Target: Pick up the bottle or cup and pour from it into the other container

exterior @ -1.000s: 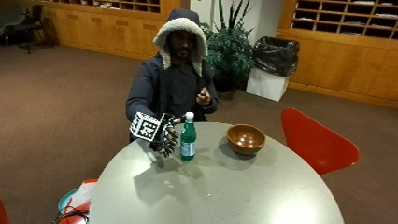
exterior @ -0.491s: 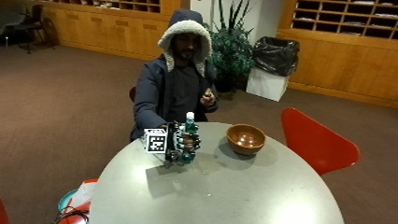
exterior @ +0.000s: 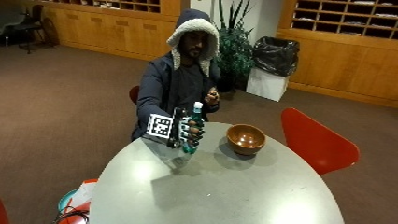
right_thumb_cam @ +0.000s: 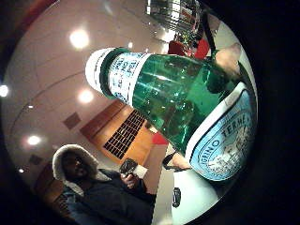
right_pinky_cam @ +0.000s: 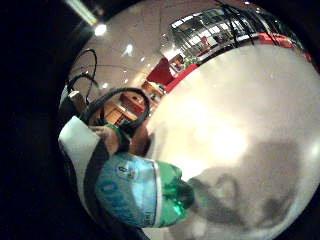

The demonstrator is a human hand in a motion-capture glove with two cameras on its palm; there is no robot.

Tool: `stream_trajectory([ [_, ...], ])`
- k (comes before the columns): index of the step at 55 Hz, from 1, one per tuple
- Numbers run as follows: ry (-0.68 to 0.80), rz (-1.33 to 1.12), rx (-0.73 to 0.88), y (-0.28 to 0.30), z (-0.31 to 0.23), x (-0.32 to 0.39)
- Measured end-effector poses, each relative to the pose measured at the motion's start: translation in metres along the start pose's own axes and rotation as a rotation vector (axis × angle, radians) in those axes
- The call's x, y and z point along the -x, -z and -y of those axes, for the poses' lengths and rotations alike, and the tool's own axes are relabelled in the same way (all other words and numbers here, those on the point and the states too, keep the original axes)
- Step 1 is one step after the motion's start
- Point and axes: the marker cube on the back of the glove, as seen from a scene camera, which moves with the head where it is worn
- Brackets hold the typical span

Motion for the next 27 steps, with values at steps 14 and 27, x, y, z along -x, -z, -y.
stream_trajectory([
  [14, 0.099, -0.229, 0.259, -0.010, 0.004, 0.076],
  [27, 0.195, -0.499, 0.367, -0.043, 0.013, 0.115],
])
